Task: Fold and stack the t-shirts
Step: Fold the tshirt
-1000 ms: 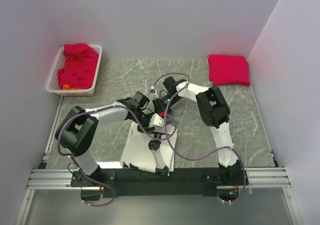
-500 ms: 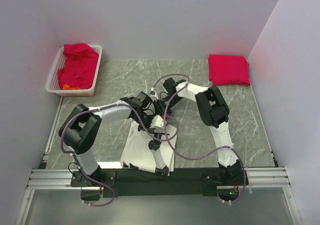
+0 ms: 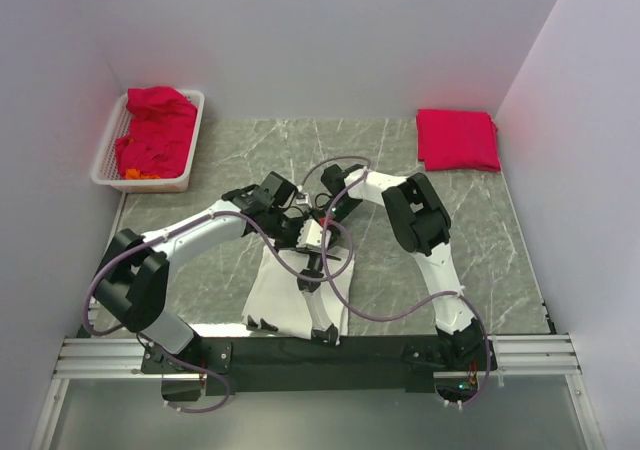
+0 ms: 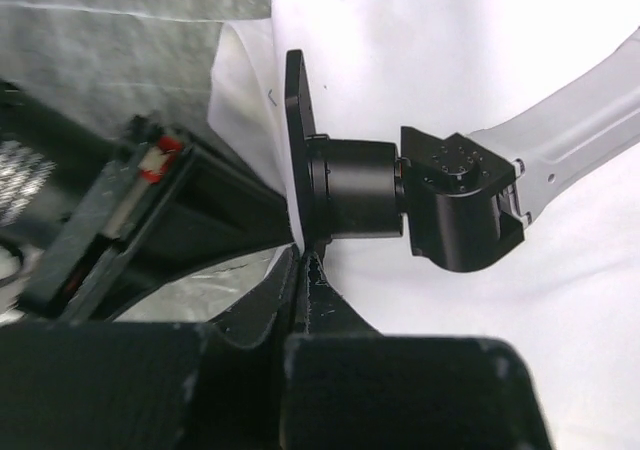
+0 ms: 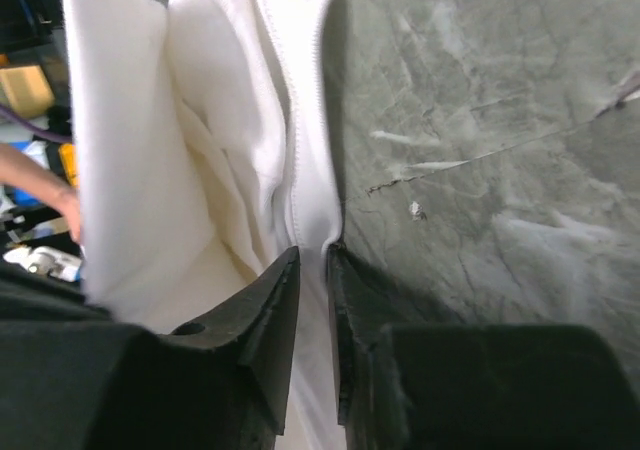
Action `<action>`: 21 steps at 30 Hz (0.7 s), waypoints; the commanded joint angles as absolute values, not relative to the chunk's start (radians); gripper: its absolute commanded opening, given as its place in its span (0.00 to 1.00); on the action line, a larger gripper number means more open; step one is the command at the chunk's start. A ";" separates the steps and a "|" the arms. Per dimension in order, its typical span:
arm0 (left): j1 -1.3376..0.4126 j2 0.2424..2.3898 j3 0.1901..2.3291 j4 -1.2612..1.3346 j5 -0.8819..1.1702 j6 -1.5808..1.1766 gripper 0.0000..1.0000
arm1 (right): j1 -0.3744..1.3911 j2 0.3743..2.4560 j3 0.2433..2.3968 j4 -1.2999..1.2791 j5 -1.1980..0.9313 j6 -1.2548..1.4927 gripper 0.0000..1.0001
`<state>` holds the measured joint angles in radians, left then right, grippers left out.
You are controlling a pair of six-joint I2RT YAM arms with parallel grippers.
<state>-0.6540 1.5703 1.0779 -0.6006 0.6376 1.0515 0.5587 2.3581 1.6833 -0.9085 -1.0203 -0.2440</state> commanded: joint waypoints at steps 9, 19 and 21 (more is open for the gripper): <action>-0.603 1.529 1.129 -0.442 0.597 1.014 0.01 | 0.555 2.418 1.743 -0.954 -0.971 -0.302 0.22; -0.595 1.566 1.063 -0.324 0.575 1.022 0.01 | 0.534 2.424 1.790 -0.979 -0.962 -0.302 0.32; -0.595 1.581 1.060 -0.308 0.572 1.019 0.01 | 0.520 2.413 1.822 -0.995 -0.925 -0.298 0.35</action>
<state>-0.5968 1.5642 1.0660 -0.3828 0.5770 1.0229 0.5465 2.3989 1.7641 -0.9981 -1.0275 -0.2714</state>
